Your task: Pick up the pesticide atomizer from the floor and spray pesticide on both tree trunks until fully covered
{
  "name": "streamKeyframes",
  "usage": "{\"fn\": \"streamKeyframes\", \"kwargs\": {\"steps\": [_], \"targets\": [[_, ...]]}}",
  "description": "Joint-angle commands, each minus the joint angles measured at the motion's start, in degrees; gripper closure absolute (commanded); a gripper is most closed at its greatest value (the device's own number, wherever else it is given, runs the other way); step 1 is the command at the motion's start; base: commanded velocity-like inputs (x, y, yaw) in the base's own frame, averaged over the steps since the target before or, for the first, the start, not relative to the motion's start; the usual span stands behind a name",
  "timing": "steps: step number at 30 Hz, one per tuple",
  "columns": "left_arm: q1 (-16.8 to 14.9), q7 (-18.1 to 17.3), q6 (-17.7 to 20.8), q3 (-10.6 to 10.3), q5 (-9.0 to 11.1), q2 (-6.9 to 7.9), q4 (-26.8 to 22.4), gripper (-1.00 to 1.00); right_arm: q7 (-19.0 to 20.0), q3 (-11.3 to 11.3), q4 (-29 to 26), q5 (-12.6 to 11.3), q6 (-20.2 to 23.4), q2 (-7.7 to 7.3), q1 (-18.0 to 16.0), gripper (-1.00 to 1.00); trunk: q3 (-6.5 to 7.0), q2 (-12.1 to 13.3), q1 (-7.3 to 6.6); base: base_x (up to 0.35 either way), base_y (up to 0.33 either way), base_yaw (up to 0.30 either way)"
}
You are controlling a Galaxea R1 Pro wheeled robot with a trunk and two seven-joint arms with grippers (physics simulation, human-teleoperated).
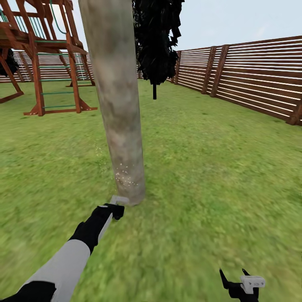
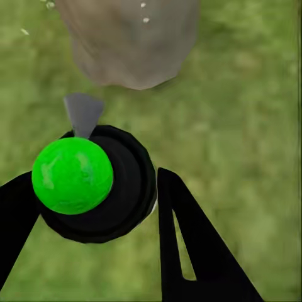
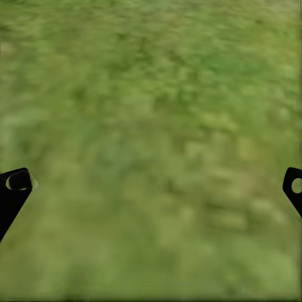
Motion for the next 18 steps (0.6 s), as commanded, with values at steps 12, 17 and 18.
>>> {"fn": "streamKeyframes", "kwargs": {"steps": [12,17,18], "targets": [[-2.0,0.0,0.3,0.2,0.0,-2.43,-4.1,1.00,0.0,0.0,0.0,0.0,0.0,0.06,0.0,-1.00,0.00,0.0,0.00,-0.117,0.000,0.000],[-2.0,0.0,6.9,1.6,-0.1,-0.48,-13.8,1.00,0.0,0.0,0.0,0.0,0.0,0.05,0.0,-1.00,0.00,0.0,0.00,-0.016,0.000,0.000],[-2.0,-0.1,7.8,2.5,0.0,0.45,-14.7,1.00,0.0,0.0,0.0,0.0,0.0,0.05,0.0,-1.00,0.00,0.0,0.00,0.000,0.000,0.000]]}}
